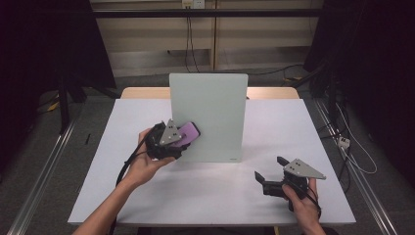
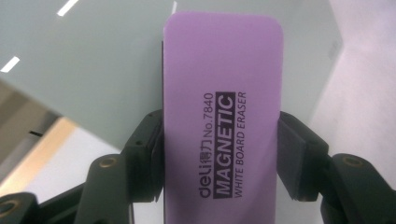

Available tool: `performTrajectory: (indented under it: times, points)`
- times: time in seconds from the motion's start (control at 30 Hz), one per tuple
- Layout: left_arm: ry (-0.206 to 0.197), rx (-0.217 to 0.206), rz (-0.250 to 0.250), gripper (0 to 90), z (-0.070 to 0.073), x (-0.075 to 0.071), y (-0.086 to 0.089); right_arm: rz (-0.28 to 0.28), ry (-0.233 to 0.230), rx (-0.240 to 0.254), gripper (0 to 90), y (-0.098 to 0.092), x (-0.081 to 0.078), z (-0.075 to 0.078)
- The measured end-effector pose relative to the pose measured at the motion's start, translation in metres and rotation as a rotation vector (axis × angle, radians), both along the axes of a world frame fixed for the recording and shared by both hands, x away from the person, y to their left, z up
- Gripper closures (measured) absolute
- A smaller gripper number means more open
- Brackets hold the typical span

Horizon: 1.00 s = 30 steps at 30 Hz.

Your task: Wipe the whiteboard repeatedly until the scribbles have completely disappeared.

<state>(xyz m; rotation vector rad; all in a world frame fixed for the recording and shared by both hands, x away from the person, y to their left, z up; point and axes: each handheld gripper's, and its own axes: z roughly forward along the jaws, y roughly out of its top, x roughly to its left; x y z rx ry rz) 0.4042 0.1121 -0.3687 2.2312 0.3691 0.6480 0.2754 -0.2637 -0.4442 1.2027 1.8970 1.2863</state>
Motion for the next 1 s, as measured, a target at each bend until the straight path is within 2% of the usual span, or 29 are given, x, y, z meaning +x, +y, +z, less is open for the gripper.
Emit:
performTrajectory:
  times: [0.2,0.27,0.33,0.43,0.53,0.73,0.93,1.0]
  points:
    - [-0.048,-0.053,0.035,41.2,0.027,0.011,0.009,0.0,0.0,-0.001,3.8,0.0,0.0,0.0]
    - [-0.056,-0.068,0.036,41.2,0.029,0.013,0.01,0.001,0.0,0.0,3.8,0.0,0.0,0.0]
    - [-0.071,-0.059,0.037,41.2,0.027,0.012,0.009,0.002,-0.001,0.0,3.8,0.0,0.0,0.0]
    - [-0.062,-0.023,0.018,41.2,0.016,0.006,0.004,-0.001,0.0,0.0,3.8,0.0,0.0,0.0]
    - [-0.053,0.049,-0.026,41.2,-0.004,-0.003,-0.003,0.003,-0.001,-0.001,3.8,0.0,0.0,0.0]
    - [0.002,0.111,-0.093,41.2,-0.036,-0.014,-0.015,0.002,0.003,-0.001,3.9,0.001,0.001,0.0]
    - [0.036,0.15,-0.127,41.2,-0.052,-0.02,-0.024,0.003,0.0,-0.003,3.9,0.001,0.001,0.0]
    - [0.045,0.166,-0.137,41.2,-0.053,-0.02,-0.026,0.004,-0.001,-0.003,3.9,0.0,0.0,0.0]
